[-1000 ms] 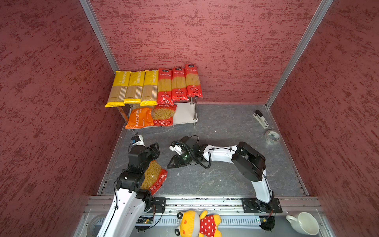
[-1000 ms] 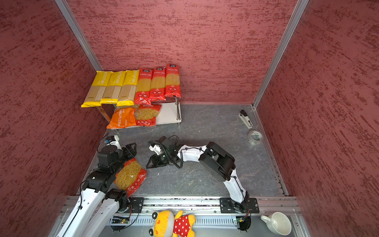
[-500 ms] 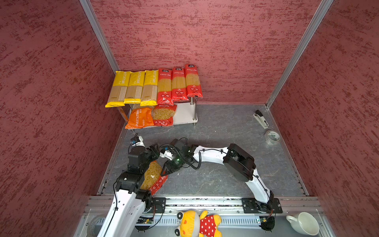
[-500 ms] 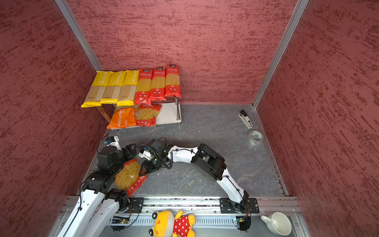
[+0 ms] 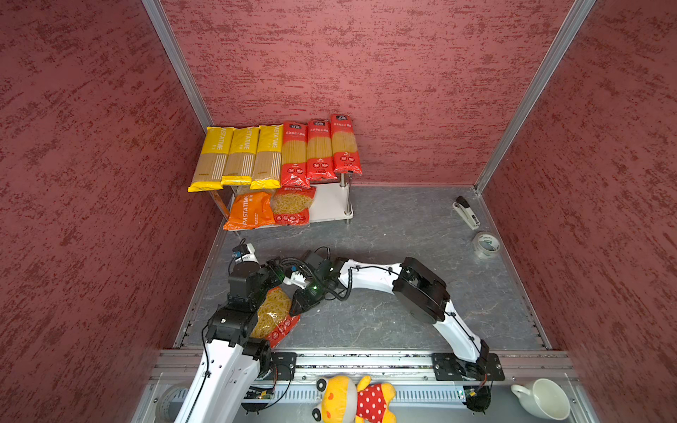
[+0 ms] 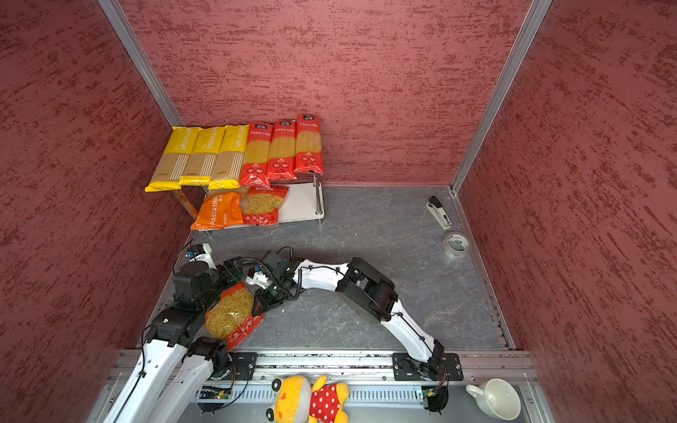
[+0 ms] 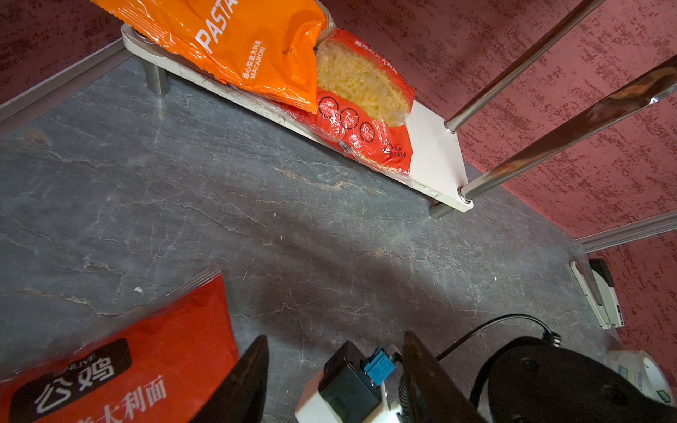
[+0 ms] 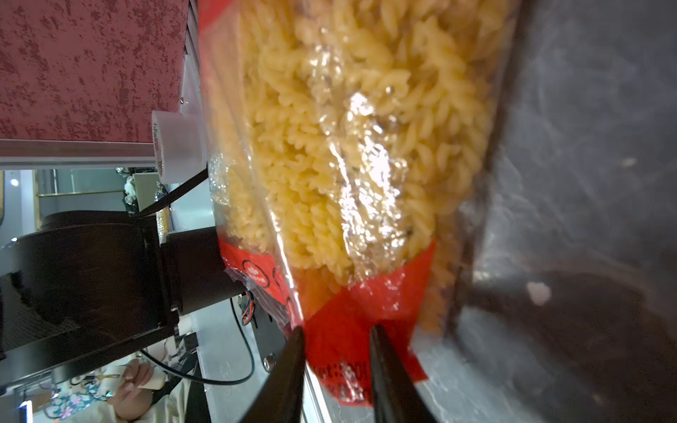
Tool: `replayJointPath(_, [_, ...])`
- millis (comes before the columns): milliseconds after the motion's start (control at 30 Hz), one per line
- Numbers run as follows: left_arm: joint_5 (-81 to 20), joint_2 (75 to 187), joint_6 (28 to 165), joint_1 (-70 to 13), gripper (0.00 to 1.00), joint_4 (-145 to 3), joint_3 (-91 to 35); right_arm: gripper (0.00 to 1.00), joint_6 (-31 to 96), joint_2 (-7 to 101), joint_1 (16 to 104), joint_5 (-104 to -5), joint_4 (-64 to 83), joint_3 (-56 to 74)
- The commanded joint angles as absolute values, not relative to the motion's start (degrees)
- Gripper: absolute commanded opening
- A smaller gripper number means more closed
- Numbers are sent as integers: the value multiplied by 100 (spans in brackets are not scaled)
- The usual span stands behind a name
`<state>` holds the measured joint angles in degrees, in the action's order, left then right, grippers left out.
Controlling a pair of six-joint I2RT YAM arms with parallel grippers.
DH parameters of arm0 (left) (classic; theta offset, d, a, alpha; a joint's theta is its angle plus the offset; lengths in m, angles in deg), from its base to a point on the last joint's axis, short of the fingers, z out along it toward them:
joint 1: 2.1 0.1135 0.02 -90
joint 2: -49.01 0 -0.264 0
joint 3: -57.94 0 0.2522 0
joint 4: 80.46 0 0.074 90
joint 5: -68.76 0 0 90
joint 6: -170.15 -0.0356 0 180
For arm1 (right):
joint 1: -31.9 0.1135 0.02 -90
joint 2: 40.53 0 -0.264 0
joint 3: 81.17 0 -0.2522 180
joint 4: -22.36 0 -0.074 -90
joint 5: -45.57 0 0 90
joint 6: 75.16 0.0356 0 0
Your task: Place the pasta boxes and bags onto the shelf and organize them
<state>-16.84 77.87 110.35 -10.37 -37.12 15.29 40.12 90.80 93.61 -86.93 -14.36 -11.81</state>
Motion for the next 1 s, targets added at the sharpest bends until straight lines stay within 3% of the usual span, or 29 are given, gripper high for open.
replayJointPath(0, [-1711,7754,11068,-1019,58,-3796,1555,19,3869,9133,9474,-8452,-1760,-1228])
replayJointPath(300, [-1745,7739,11069,-1023,58,-3809,1526,2,4006,8755,9421,-8057,-1335,-862])
replayJointPath(967, [-1771,7716,11081,-1019,58,-3858,1557,0,4173,8333,9368,-6623,-1007,-484])
